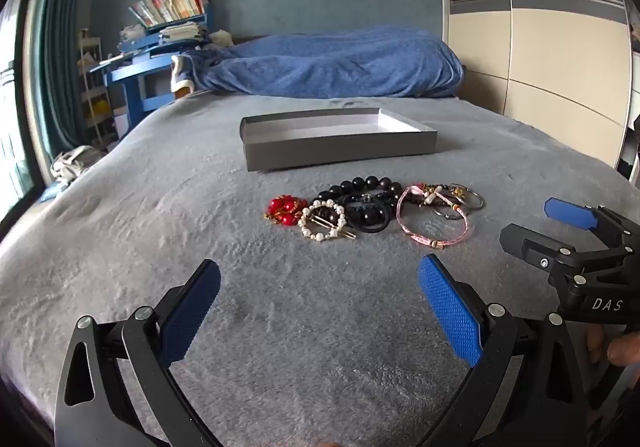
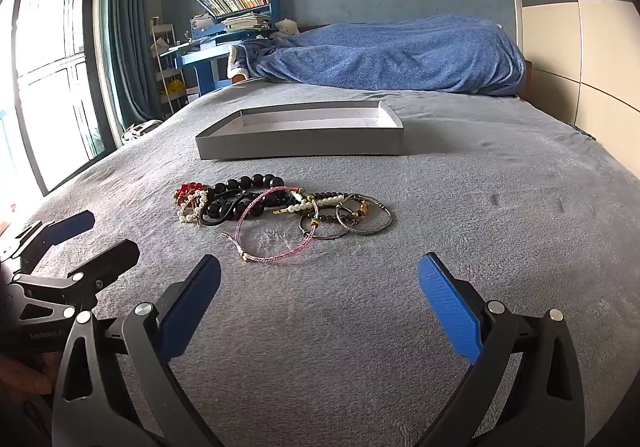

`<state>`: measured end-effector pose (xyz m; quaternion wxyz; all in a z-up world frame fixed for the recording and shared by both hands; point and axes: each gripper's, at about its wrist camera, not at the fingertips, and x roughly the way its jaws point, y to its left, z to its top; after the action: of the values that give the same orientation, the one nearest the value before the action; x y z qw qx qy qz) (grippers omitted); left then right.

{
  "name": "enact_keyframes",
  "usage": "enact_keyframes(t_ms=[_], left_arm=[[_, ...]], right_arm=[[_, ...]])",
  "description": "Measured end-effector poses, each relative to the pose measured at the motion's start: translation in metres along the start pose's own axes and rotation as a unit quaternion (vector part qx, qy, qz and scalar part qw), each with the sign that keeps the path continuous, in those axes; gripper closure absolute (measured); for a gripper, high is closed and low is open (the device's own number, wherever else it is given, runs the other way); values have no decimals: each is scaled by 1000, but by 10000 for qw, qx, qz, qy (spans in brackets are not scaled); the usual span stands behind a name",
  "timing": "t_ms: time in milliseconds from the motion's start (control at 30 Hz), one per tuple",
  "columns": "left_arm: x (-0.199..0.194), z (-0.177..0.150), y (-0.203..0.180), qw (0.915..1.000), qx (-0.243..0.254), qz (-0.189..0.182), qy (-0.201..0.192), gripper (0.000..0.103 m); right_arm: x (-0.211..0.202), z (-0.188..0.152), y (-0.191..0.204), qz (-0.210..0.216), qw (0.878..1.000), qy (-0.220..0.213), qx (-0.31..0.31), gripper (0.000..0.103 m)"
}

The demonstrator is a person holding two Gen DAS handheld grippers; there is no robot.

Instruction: Organize jewelry

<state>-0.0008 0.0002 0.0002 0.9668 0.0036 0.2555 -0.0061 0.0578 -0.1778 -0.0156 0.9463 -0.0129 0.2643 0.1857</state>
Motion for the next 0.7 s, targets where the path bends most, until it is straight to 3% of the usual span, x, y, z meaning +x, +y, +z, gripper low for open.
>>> enact_keyframes(t_ms=[700], left_arm=[[-4,2,-1,10000,0,31,26,5]], right_arm=[[1,-1,1,0,10000,13,1,5]])
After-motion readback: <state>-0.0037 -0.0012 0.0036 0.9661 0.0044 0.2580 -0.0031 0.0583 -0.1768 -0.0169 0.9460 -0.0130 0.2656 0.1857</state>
